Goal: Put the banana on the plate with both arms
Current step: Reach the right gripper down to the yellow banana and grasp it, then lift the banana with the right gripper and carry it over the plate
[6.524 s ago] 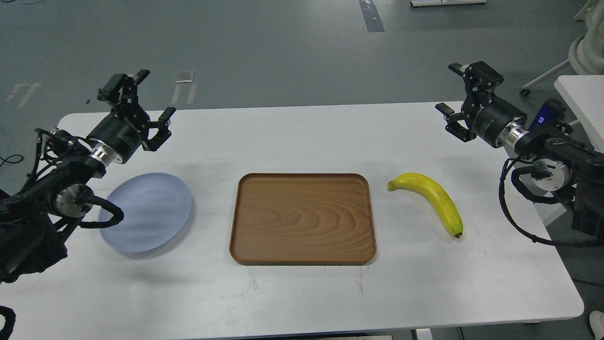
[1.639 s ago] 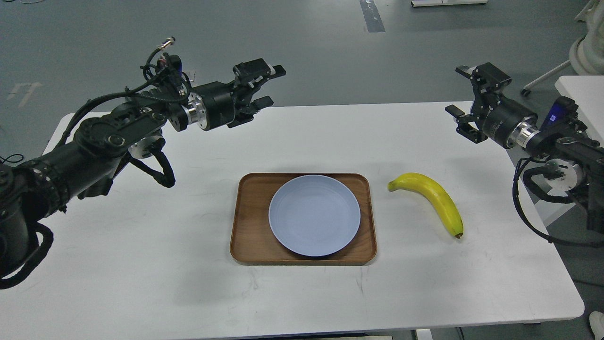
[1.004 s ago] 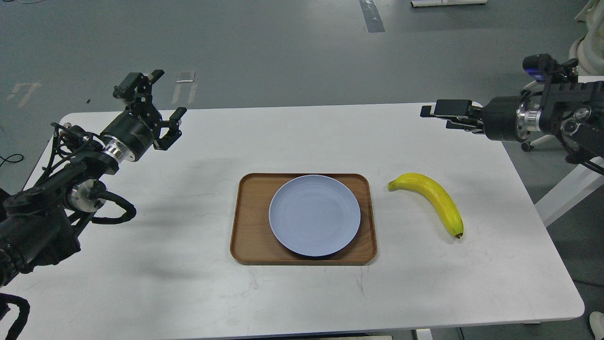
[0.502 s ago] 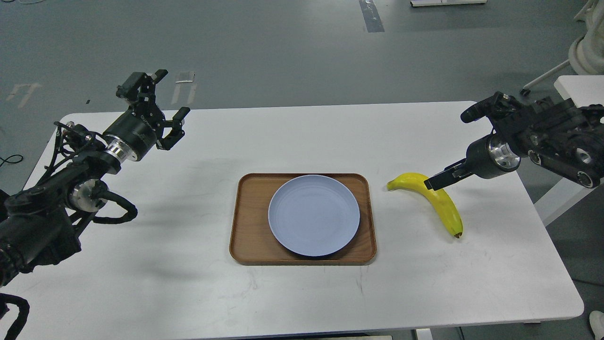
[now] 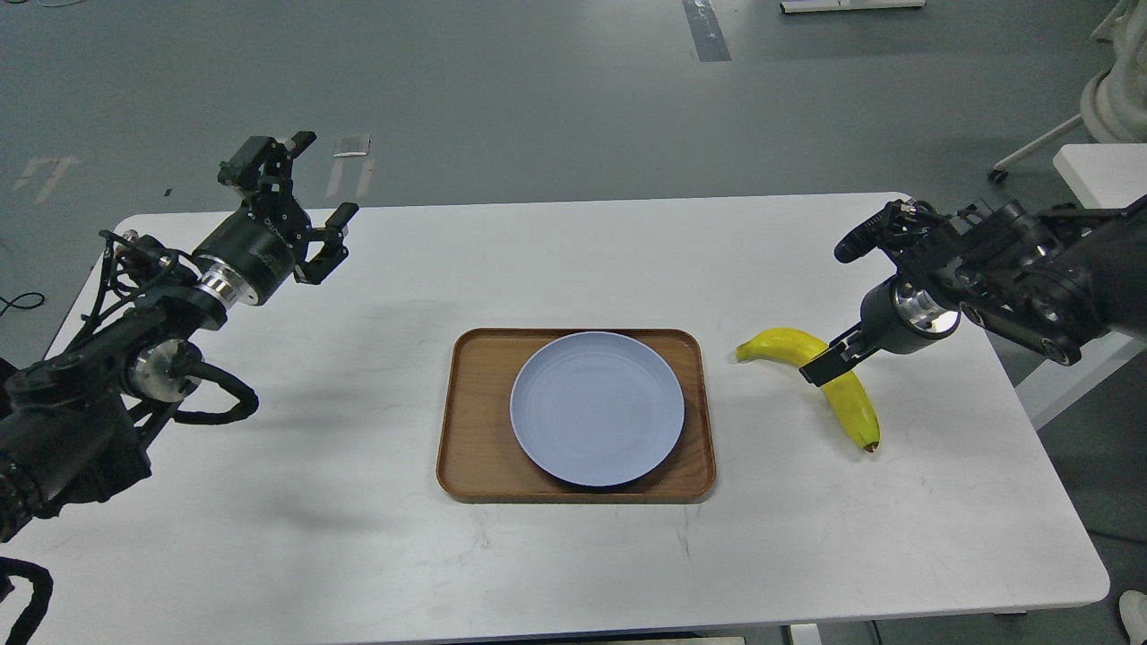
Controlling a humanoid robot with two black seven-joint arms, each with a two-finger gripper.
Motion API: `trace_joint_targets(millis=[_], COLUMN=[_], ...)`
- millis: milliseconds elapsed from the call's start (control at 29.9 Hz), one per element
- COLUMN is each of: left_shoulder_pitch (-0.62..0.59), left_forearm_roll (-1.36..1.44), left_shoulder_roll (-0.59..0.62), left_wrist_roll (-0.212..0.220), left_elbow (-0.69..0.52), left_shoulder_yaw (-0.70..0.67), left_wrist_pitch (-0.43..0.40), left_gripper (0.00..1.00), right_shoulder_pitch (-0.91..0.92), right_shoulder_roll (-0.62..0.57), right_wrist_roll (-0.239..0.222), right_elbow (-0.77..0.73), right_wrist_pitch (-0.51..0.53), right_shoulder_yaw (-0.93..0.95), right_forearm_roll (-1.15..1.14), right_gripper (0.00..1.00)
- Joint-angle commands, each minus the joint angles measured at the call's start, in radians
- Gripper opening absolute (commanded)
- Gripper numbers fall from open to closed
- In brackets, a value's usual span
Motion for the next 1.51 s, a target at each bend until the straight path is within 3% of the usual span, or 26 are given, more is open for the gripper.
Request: trace_joint_targets(millis=[0,134,201,234,301,368,535,736,1004,1472], left_shoulder_pitch=[0.001,0.001,0.001,0.001,-0.001,0.001,0.001,-0.001,-0.004,-0.004], left_forearm_roll=[0.0,0.0,0.0,0.0,0.0,0.0,0.0,0.0,0.0,0.0], left_shoulder_roll=[0.0,-0.001,0.0,0.0,0.0,0.0,-0.001,0.0,-0.001,-0.001], left_wrist_roll=[0.0,0.0,0.0,0.0,0.0,0.0,0.0,0.0,0.0,0.0], left_elbow=[0.0,0.0,0.0,0.0,0.0,0.0,0.0,0.0,0.0,0.0], left_shoulder_yaw=[0.0,0.0,0.0,0.0,0.0,0.0,0.0,-0.002,-0.005,-0.003], left_wrist_pitch=[0.0,0.0,0.0,0.0,0.0,0.0,0.0,0.0,0.0,0.0], left_gripper=[0.98,0.98,0.98,0.98,0.98,0.98,0.98,0.98,0.98,0.98], right_shoulder_pitch=[-0.016,-0.041,-0.053,-0.053,-0.055,-0.053,-0.041,0.029,0.18,0.168], right_shoulder_roll=[0.011,0.017,0.017,0.017,0.017,0.012,-0.001,-0.07,-0.134,0.242], right_wrist_roll=[0.0,0.0,0.0,0.0,0.0,0.0,0.0,0.0,0.0,0.0], right_elbow=[-0.004,-0.023,-0.026,-0.026,-0.026,-0.024,-0.023,0.0,0.163,0.103], right_wrist_pitch=[0.0,0.0,0.0,0.0,0.0,0.0,0.0,0.0,0.0,0.0], right_shoulder_yaw=[-0.004,-0.007,-0.007,-0.007,-0.007,-0.007,-0.007,-0.001,0.012,-0.031], right_forearm_roll=[0.001,0.001,0.001,0.001,0.003,0.003,0.005,0.015,0.081,0.32], right_gripper=[0.96,0.89,0.73,0.73,0.48,0.36,0.19,0.19,0.19,0.22])
